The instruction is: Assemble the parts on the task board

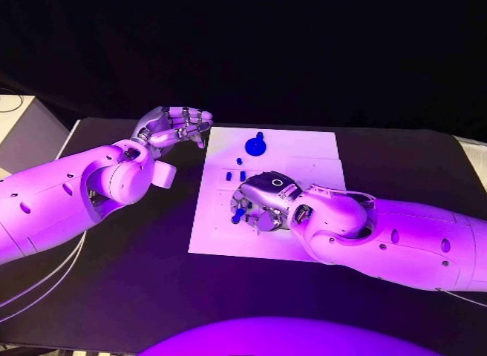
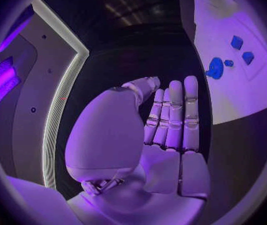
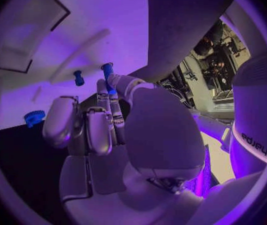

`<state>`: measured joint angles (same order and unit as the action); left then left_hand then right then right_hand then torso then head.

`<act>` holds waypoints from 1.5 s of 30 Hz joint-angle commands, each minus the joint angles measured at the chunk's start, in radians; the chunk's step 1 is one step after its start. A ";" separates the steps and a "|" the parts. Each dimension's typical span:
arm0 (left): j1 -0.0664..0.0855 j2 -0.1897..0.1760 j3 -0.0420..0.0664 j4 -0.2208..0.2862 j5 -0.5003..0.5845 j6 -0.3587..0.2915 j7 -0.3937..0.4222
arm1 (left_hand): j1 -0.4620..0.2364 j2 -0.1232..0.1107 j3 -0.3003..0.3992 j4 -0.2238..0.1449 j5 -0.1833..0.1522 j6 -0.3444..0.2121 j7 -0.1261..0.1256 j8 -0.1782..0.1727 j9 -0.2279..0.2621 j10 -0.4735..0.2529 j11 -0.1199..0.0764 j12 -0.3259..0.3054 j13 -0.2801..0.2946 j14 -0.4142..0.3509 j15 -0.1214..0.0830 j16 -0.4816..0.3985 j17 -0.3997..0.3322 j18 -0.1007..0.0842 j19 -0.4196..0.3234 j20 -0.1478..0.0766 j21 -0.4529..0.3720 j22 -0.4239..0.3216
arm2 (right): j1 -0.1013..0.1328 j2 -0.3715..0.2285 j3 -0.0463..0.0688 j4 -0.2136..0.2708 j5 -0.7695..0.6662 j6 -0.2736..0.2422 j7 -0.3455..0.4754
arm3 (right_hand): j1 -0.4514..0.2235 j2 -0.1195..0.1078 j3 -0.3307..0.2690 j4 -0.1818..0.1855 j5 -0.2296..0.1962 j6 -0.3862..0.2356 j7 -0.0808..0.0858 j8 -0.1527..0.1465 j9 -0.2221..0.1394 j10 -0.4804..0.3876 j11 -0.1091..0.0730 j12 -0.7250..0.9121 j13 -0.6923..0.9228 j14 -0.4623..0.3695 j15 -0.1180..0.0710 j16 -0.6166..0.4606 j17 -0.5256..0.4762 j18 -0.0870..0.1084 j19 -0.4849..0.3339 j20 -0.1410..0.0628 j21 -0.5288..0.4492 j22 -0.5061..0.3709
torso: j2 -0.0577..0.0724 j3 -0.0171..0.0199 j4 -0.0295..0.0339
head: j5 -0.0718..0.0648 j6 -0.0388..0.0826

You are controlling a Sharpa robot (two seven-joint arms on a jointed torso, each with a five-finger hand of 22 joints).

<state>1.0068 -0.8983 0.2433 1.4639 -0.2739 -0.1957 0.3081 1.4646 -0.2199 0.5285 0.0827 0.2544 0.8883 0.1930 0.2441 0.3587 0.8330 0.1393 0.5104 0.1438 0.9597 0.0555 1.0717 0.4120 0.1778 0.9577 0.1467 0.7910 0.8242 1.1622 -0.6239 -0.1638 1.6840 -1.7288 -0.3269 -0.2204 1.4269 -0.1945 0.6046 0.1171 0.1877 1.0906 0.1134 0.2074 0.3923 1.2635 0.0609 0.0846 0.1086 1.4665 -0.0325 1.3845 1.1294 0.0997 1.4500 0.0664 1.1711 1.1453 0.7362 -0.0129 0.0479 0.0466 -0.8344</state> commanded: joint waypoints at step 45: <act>0.000 -0.006 0.001 0.007 0.012 0.022 -0.006 | 0.006 0.002 -0.004 0.000 0.003 0.006 0.001 0.006 -0.003 -0.005 0.001 -0.001 -0.003 -0.002 0.005 -0.005 -0.003 0.007 0.005 0.000 -0.002 -0.001 | -0.006 0.033 -0.017 -0.022 -0.059 -0.004 -0.035 | -0.059 -0.063 -0.148 0.012 0.004 -0.158 0.036 -0.101 0.013 -0.214 0.037 -0.011 -0.041 -0.009 0.039 -0.066 -0.137 0.025 -0.061 0.034 -0.184 -0.162 | 0.000 0.0023 -0.0011 | 0.000 -0.010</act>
<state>1.0068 -0.9052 0.2433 1.4683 -0.2708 -0.1927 0.3008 1.4646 -0.2199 0.5285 0.0827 0.2543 0.8883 0.1930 0.2441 0.3574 0.8330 0.1393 0.5104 0.1424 0.9597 0.0555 1.0717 0.4107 0.1777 0.9577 0.1467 0.7910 0.8242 1.1570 -0.5899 -0.1807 1.6612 -1.7725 -0.3166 -0.2461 1.3611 -0.2562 0.4607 0.1296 0.1879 0.9372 0.1481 0.1090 0.4063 1.0513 0.0985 0.0703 0.0684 1.4573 0.0020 1.3221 0.9930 0.1162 1.3941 0.1007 0.9902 0.9852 0.7357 -0.0113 0.0468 0.0470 -0.8445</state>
